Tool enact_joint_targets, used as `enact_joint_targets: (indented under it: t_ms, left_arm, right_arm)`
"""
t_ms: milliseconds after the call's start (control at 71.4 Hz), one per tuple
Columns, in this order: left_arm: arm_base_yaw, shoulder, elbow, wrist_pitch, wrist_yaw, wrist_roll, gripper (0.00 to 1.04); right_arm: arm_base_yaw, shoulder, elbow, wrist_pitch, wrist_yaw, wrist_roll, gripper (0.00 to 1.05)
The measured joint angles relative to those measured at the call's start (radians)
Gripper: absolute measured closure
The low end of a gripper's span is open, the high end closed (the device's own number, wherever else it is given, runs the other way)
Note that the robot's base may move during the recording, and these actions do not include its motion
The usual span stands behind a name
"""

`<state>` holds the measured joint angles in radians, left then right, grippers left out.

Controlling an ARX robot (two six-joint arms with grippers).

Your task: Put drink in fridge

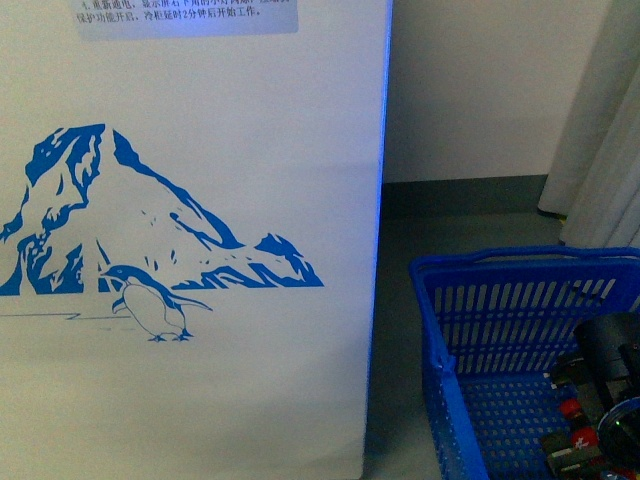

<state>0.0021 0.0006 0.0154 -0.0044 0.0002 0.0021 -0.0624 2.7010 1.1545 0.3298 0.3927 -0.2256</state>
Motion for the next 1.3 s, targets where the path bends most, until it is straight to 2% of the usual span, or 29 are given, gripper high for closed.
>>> enact_joint_targets:
  t_ms: [784, 938, 1120, 1246, 1302]
  left_arm:
    - [0.0, 0.0, 0.0, 0.0, 0.0, 0.0, 0.08]
    - [0.0, 0.0, 0.0, 0.0, 0.0, 0.0, 0.08]
    - [0.0, 0.0, 0.0, 0.0, 0.0, 0.0, 0.08]
    - [0.0, 0.0, 0.0, 0.0, 0.0, 0.0, 0.08]
    - [0.0, 0.0, 0.0, 0.0, 0.0, 0.0, 0.08]
  right_arm:
    - [-0.065, 0.233, 0.198, -0.087, 0.029, -0.039, 0.07]
    - [-0.073, 0.239, 0.202, -0.097, 0.028, -0.041, 0.25]
    - [-0.074, 0.239, 0.201, -0.097, 0.026, -0.041, 0.51]
    - [-0.075, 0.228, 0.185, -0.083, 0.026, -0.04, 0.64]
    - [-0.075, 0.221, 0.176, -0.076, 0.023, -0.039, 0.65]
